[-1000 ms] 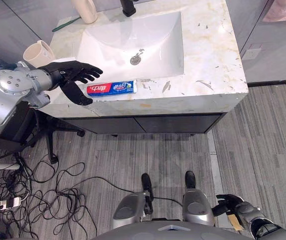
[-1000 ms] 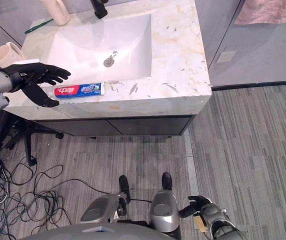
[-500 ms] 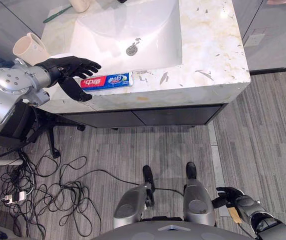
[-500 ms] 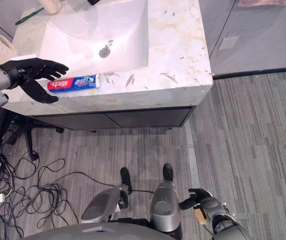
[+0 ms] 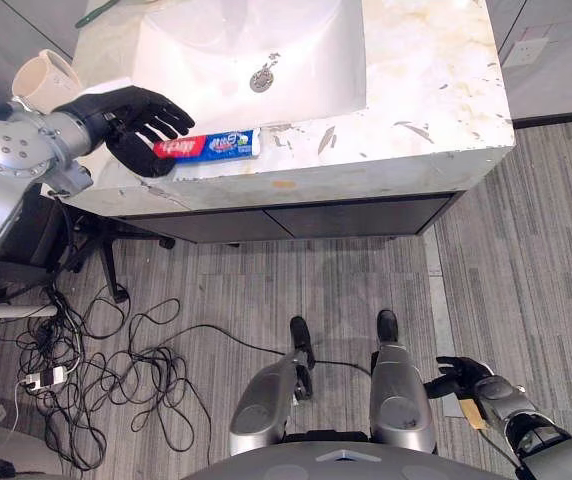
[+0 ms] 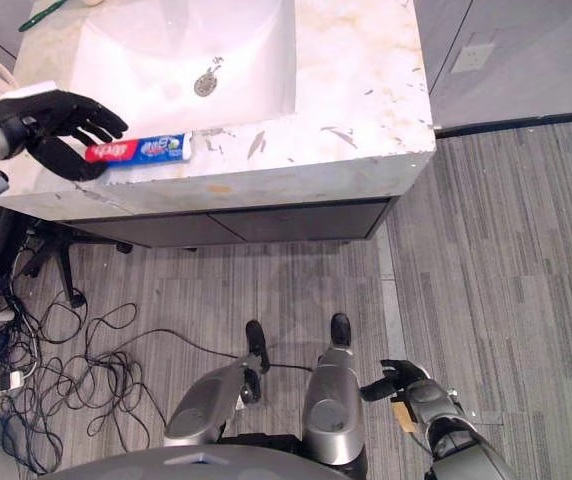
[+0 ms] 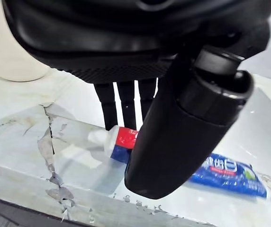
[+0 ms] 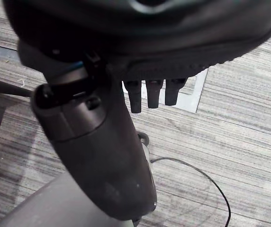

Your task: Organize the bathroom.

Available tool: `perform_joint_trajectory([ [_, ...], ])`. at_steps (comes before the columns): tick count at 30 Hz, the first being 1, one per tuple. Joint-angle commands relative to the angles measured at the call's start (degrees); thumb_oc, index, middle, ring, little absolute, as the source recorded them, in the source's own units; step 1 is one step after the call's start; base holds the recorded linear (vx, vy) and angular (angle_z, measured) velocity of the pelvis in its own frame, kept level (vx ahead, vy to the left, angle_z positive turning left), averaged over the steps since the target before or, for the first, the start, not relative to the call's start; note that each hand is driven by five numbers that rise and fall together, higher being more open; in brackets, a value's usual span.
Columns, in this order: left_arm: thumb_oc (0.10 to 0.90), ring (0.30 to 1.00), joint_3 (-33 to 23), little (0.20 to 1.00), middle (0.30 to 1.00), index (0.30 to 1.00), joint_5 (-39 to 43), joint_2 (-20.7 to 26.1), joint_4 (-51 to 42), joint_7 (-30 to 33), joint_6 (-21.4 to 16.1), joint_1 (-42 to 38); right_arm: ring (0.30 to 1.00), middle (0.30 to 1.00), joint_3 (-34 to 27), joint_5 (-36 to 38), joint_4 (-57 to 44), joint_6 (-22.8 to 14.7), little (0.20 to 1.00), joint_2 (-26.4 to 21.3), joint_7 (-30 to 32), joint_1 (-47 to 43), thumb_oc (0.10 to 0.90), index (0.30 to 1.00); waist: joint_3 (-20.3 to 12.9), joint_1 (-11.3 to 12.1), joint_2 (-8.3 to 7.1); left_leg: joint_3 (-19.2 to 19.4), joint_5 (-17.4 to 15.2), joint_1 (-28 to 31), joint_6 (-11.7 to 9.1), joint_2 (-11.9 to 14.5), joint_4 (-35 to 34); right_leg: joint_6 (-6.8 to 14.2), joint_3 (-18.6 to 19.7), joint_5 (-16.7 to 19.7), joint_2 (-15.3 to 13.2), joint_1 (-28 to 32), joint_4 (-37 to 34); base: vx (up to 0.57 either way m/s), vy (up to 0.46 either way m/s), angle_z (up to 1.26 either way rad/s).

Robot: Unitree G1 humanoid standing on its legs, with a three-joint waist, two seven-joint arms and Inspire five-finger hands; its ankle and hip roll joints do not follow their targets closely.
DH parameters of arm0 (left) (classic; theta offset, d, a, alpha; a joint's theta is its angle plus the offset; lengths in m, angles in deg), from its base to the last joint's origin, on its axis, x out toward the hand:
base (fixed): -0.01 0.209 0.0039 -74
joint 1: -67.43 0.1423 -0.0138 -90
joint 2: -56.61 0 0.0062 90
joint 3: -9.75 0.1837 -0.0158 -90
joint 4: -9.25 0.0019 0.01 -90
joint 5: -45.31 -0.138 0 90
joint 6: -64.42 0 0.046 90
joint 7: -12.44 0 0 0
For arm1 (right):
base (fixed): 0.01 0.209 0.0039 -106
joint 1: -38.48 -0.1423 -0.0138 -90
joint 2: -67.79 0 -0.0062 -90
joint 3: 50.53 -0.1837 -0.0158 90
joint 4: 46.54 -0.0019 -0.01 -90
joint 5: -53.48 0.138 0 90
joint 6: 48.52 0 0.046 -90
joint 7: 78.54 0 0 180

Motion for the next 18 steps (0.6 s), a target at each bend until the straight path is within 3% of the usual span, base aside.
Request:
perform_joint_trajectory([
  [1, 0.4, 0.3, -6.9, 0.3, 0.3, 0.3, -1.3, 1.7, 1.2, 0.4, -0.8, -0.8, 0.9, 0.9, -0.8, 1.8, -0.7, 0.2, 0.9, -2.2, 0.4, 2.9, 0.8, 0.9, -1.7, 0.1, -2.27, 0.9, -4.1, -2.7, -0.9, 4.1, 12.5, 2.2, 4.0, -0.2, -2.5, 0.2, -4.4, 0.0, 0.001, 0.04],
  [14, 0.4, 0.3, -7.6, 0.3, 0.3, 0.3, -0.7, 1.1, 0.7, 0.9, 0.6, -0.6, 0.9, 0.9, -0.9, 2.7, -0.7, 0.9, 0.9, -1.9, 0.7, 2.5, 0.8, 0.9, -1.8, 0.2, -2.37, 1.1, -4.1, -2.2, -1.0, 4.1, 12.2, 2.1, 4.0, -0.4, -2.3, 0.8, -4.7, 0.0, 0.0, 0.0],
  [18, 0.4, 0.3, -9.7, 0.3, 0.3, 0.3, 9.3, 0.0, 1.0, 3.0, 4.4, 1.2, 0.9, 0.9, -1.0, 2.8, -0.6, 0.9, 0.9, -1.5, 0.9, 2.9, 0.8, 0.9, -2.0, 0.3, -2.59, 1.1, -4.2, -1.8, -1.0, 4.1, 11.8, 2.1, 3.9, -0.5, -2.1, 1.4, -5.0, 0.0, 0.0, 0.0],
])
